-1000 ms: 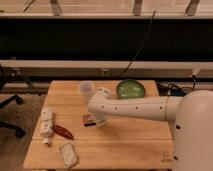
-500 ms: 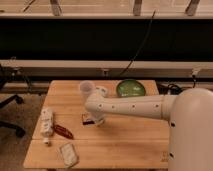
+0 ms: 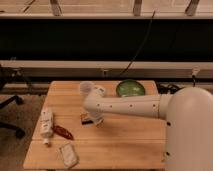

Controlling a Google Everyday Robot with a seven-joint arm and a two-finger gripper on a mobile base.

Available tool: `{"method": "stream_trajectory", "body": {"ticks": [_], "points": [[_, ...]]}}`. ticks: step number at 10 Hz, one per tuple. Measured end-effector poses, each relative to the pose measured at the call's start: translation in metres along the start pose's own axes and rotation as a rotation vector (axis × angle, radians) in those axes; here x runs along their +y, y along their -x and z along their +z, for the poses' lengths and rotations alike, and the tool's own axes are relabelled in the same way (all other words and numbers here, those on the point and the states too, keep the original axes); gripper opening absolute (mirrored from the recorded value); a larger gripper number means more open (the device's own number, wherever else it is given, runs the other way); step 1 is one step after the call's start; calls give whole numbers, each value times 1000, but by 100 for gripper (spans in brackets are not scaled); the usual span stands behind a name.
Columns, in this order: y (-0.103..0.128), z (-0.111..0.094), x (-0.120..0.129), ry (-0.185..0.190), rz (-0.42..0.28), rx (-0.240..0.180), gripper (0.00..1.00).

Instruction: Push the eraser across the table

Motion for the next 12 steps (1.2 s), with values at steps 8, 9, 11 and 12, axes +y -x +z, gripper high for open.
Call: {"method": "stream_trajectory", "body": {"ticks": [8,9,11,12], "points": [[3,0,-15,-10,-26,2,0],[3,2,-17,-7,-32,7,0],[6,6,-34,-25,-67,18,0],[7,5,-34,-27,-63,12,0]]}}
